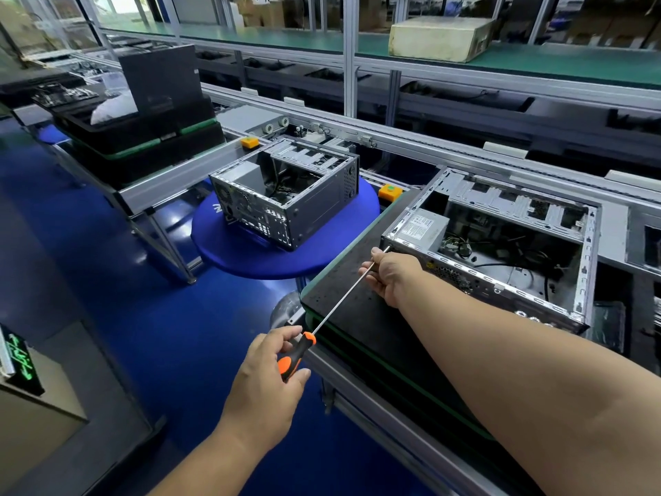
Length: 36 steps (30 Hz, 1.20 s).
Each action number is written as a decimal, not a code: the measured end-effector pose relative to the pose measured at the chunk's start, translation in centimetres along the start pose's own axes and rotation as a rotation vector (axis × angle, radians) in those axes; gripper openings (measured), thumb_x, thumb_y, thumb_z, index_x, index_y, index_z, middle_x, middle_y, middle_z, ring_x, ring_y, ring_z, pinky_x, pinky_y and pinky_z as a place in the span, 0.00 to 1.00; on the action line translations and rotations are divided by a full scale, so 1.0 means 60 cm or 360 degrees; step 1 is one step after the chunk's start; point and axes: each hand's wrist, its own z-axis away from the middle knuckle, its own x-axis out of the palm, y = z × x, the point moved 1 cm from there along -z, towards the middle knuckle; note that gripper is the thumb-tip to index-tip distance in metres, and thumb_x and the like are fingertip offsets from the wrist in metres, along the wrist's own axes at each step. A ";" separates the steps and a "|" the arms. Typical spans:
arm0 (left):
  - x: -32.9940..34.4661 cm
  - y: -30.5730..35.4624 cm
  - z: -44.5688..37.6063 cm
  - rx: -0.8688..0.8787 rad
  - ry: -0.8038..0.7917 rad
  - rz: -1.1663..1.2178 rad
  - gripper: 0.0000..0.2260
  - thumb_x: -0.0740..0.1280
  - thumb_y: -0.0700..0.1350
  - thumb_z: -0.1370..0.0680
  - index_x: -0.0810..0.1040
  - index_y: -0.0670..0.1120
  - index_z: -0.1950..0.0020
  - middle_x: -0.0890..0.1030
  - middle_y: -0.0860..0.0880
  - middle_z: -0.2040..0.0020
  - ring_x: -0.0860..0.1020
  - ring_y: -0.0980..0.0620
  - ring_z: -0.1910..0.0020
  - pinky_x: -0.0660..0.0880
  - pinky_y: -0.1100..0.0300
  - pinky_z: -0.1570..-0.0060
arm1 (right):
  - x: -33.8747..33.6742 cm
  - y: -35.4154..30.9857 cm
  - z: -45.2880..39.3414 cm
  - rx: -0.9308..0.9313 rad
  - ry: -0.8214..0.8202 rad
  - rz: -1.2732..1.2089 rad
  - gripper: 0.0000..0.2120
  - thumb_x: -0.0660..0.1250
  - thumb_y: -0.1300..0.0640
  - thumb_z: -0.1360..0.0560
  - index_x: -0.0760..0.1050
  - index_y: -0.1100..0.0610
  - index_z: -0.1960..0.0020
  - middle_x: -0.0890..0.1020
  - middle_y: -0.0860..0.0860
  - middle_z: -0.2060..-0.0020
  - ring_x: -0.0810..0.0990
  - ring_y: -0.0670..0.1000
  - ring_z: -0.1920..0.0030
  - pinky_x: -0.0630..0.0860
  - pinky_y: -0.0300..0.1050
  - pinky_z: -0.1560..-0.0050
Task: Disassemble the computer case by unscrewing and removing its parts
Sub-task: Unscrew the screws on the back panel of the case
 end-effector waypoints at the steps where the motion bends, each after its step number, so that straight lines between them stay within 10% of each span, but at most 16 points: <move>1: 0.001 0.000 0.000 0.0025 0.0011 -0.0042 0.24 0.77 0.41 0.23 0.75 0.64 0.35 0.73 0.60 0.46 0.75 0.64 0.49 0.74 0.72 0.51 | 0.000 0.000 -0.002 -0.0003 0.0002 -0.0006 0.11 0.66 0.53 0.17 0.77 0.60 0.53 0.83 0.52 0.71 0.82 0.46 0.75 0.76 0.36 0.78; 17: 0.001 -0.005 -0.007 -0.0166 0.0041 0.0186 0.11 0.60 0.50 0.13 0.80 0.58 0.37 0.85 0.52 0.55 0.83 0.51 0.65 0.76 0.67 0.66 | 0.003 0.001 -0.019 0.0022 0.0019 -0.0008 0.13 0.70 0.51 0.20 0.79 0.63 0.49 0.83 0.54 0.62 0.83 0.46 0.74 0.74 0.37 0.79; 24: -0.005 0.004 -0.005 -0.0036 -0.0006 0.0017 0.22 0.77 0.46 0.23 0.73 0.66 0.37 0.74 0.57 0.50 0.76 0.61 0.53 0.74 0.70 0.55 | 0.002 0.002 -0.022 0.0034 0.0024 -0.0056 0.13 0.71 0.52 0.20 0.79 0.62 0.50 0.84 0.54 0.64 0.84 0.48 0.71 0.75 0.37 0.79; 36: 0.001 -0.001 -0.006 -0.0144 0.0029 0.0189 0.08 0.64 0.48 0.15 0.81 0.59 0.41 0.83 0.53 0.58 0.83 0.53 0.60 0.78 0.64 0.62 | -0.001 0.001 -0.022 0.0030 0.0041 -0.0081 0.13 0.73 0.52 0.21 0.79 0.63 0.52 0.84 0.54 0.63 0.83 0.47 0.72 0.75 0.38 0.79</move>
